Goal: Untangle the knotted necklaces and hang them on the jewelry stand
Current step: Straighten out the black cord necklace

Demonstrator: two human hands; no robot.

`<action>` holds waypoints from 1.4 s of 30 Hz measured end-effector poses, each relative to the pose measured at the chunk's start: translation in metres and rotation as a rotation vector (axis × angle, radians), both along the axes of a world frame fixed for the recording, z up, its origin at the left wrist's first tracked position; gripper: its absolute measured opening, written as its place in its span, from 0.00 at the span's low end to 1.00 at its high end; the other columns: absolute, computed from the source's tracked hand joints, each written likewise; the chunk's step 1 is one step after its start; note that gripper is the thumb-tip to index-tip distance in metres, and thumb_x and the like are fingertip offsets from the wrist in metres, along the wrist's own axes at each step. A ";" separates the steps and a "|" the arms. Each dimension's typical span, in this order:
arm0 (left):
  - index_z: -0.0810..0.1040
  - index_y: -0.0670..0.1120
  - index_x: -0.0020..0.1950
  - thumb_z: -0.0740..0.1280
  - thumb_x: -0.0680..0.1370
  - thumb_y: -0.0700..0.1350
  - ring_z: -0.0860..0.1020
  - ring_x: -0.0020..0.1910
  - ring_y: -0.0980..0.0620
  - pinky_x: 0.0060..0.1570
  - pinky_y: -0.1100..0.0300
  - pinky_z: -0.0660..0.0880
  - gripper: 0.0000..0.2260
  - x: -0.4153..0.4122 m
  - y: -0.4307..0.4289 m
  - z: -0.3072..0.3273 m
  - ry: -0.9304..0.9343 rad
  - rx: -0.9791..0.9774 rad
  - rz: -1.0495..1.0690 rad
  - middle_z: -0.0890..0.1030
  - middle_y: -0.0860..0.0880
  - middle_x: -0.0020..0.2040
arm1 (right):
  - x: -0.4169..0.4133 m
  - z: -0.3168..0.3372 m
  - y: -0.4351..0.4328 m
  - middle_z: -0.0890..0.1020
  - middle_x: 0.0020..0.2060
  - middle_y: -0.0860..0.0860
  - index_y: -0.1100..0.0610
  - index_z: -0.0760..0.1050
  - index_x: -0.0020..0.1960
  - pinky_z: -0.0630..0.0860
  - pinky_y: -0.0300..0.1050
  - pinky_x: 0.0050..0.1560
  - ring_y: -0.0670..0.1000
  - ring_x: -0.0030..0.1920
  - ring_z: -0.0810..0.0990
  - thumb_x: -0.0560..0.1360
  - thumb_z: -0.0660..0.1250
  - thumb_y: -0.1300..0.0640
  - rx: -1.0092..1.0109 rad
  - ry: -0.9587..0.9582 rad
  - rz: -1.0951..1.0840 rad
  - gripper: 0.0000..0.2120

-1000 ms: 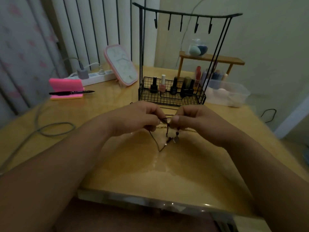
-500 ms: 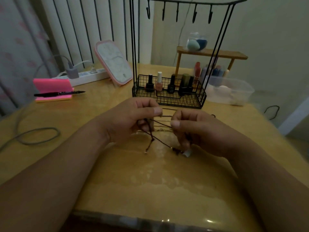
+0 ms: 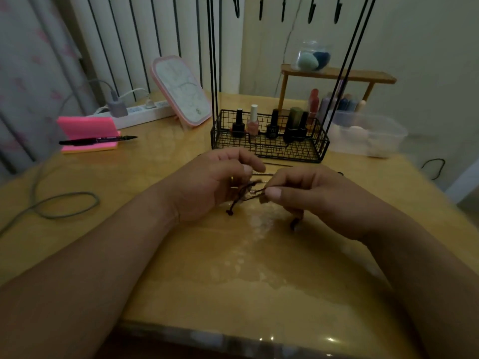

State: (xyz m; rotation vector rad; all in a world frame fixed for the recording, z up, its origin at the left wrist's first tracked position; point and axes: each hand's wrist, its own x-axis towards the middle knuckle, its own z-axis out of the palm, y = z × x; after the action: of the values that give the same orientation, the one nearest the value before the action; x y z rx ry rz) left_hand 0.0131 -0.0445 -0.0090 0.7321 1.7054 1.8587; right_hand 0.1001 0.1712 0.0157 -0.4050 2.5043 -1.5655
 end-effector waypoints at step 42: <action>0.79 0.42 0.55 0.66 0.81 0.42 0.70 0.31 0.55 0.31 0.66 0.66 0.06 -0.021 -0.005 0.022 0.065 0.090 -0.026 0.79 0.48 0.41 | -0.014 0.005 -0.003 0.80 0.40 0.56 0.58 0.81 0.59 0.79 0.46 0.42 0.55 0.40 0.80 0.82 0.62 0.43 -0.246 -0.209 0.025 0.20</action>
State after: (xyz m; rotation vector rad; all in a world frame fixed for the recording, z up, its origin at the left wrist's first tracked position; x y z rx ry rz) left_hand -0.0079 -0.0498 0.0128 0.8555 1.6528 1.9240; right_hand 0.0860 0.1679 0.0209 -0.2852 2.1540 -1.8100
